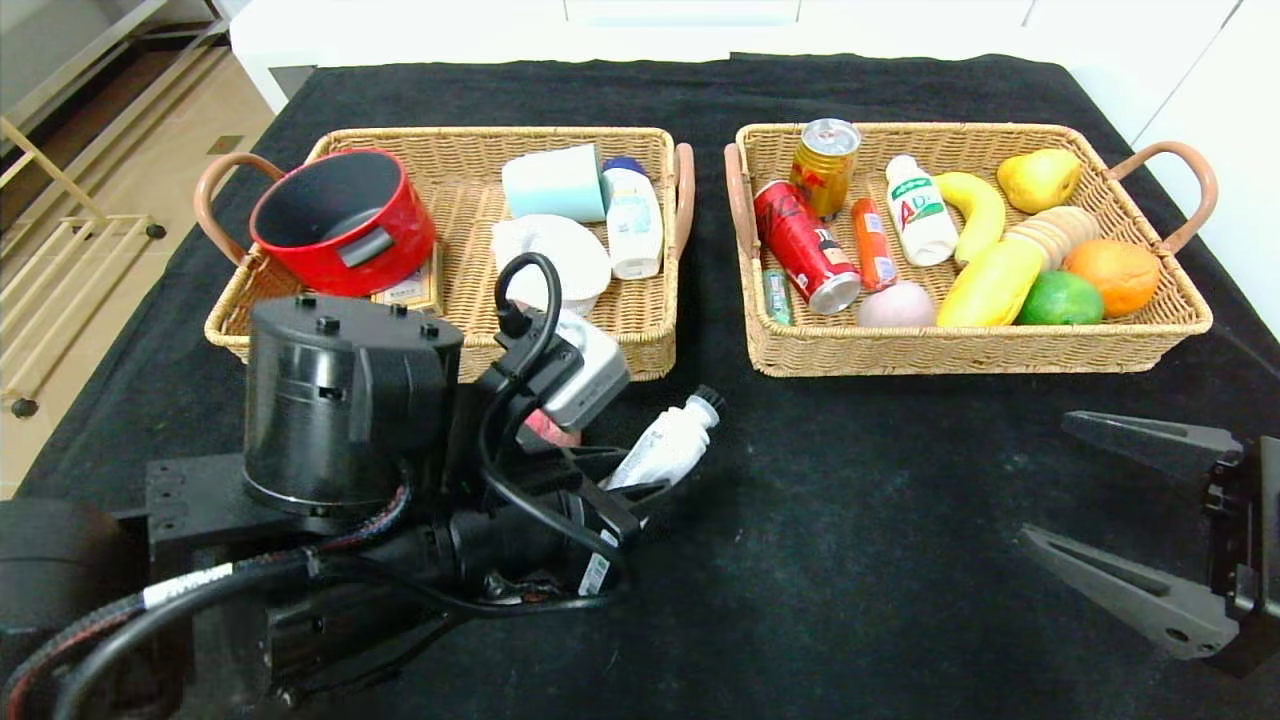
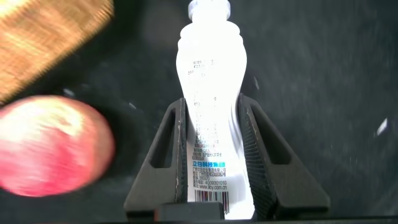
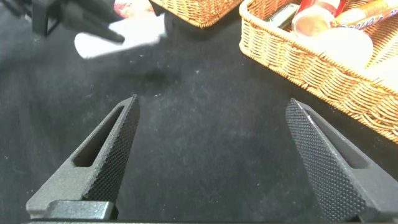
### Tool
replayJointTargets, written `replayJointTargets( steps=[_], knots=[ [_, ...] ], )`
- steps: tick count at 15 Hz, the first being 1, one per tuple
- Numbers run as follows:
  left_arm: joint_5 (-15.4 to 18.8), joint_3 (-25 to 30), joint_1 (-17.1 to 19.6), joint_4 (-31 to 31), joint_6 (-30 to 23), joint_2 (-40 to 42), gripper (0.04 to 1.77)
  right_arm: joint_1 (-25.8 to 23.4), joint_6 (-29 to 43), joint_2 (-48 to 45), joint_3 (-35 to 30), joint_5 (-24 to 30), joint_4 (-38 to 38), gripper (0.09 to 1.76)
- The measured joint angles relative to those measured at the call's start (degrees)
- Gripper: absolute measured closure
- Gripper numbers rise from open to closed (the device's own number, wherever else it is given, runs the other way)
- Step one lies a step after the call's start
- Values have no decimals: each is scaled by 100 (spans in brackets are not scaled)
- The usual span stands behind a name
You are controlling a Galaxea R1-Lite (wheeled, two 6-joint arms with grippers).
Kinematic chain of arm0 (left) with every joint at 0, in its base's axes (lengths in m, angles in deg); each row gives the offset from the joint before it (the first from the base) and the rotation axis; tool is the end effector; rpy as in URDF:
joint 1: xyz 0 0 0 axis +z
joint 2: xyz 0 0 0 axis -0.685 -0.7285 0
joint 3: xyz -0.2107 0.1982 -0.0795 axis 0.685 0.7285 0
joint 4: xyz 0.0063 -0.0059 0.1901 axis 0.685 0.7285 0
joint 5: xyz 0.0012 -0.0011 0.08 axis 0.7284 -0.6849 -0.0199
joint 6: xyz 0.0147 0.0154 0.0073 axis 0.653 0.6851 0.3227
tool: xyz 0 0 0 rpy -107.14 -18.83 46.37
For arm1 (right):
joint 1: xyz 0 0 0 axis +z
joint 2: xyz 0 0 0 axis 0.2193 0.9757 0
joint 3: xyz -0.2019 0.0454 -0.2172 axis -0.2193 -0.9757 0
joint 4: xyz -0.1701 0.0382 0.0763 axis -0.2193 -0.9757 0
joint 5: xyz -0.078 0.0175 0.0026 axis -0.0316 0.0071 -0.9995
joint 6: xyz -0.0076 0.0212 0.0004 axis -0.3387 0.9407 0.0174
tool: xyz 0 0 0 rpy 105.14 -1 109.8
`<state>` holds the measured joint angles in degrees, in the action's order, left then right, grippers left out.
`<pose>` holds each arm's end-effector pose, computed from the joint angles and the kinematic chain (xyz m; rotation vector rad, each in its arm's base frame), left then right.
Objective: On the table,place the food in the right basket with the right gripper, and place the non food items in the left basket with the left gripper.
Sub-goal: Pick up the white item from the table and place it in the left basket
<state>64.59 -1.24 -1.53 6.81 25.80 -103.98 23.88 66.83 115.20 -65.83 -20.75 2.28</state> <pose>0.1950 -0.1897 0.2133 0.2835 0.2887 -0.6810 0.1568 0.0448 0.1992 -0.1552 -0.0595 0.8363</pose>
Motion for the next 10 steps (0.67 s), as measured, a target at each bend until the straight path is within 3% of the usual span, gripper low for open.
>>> replayJointTargets(
  steps=[6, 10],
  knots=[
    [-68, -1045, 404, 441, -400, 30, 121, 2, -2, -9, -9, 2, 5, 14],
    [-105, -1436, 756, 457, -413, -9, 121, 7, -2, -30, -9, 2, 2, 14]
  ],
)
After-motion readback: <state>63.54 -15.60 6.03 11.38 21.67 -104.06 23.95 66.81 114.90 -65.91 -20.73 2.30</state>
